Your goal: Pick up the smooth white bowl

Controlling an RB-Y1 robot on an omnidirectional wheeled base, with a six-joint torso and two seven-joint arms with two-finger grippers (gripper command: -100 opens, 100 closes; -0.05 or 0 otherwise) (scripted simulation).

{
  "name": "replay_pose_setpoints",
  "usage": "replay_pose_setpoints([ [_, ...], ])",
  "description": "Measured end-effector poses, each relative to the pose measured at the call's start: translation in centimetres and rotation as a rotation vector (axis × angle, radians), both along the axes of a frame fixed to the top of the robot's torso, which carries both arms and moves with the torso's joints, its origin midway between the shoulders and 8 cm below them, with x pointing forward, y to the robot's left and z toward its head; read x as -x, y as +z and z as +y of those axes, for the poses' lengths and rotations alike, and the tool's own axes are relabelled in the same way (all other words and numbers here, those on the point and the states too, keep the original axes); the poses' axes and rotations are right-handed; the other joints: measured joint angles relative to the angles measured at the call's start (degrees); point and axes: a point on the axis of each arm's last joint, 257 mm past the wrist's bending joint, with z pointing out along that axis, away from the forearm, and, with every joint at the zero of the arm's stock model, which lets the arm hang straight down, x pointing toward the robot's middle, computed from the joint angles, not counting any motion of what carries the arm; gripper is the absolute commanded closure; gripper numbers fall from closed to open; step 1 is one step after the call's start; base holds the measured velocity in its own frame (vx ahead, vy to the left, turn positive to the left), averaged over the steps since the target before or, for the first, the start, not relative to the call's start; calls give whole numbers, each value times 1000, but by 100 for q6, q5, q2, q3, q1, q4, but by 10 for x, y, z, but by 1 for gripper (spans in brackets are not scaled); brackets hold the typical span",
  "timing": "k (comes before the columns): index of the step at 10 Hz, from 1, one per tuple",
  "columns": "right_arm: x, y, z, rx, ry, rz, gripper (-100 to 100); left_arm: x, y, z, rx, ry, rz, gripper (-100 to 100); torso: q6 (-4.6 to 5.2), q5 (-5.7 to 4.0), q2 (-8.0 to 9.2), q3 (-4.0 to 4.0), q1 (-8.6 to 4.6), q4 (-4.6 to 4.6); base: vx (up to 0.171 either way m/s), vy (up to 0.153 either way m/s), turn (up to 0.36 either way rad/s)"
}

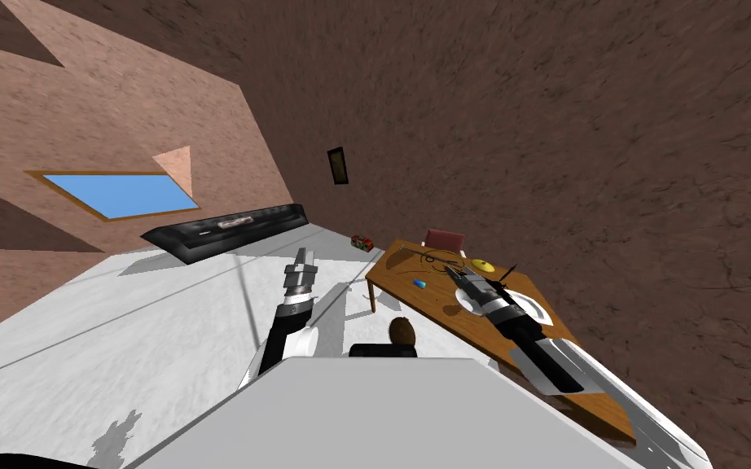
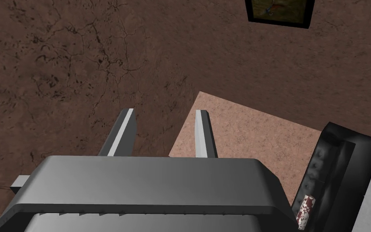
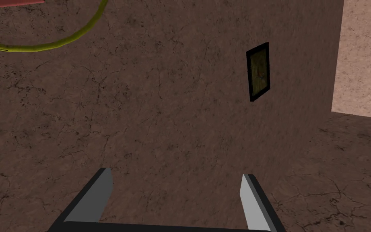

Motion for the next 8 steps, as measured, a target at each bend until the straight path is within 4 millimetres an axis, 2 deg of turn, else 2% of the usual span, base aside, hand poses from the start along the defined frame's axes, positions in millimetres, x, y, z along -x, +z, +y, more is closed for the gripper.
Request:
replay_pose_setpoints([
  [1, 1, -20, -11, 67, -24, 42, -100, 0, 0, 0, 0, 0, 0, 0, 1, -1, 1, 0, -2, 0, 32, 69, 285],
  [3, 5, -45, -34, 168, -59, 110, -100, 0, 0, 0, 0, 0, 0, 0, 6, -2, 11, 6, -12, 2, 20, 29, 123],
  [4, 10, -58, -49, 210, -75, 145, -100, 0, 0, 0, 0, 0, 0, 0, 3, -4, 13, 7, -18, 3, 29, 30, 327],
  [5, 22, -77, -65, 263, -93, 190, -100, 0, 0, 0, 0, 0, 0, 0, 2, -4, 11, 7, -17, 3, 12, 10, 56],
  [6, 26, -85, -74, 292, -102, 214, -100, 0, 0, 0, 0, 0, 0, 0, 7, -5, 17, 9, -22, 4, -2, -5, 93],
  [8, 40, -118, -100, 377, -133, 306, -100, 0, 0, 0, 0, 0, 0, 0, 4, -7, 22, 13, -29, 5, 5, 0, 177],
])
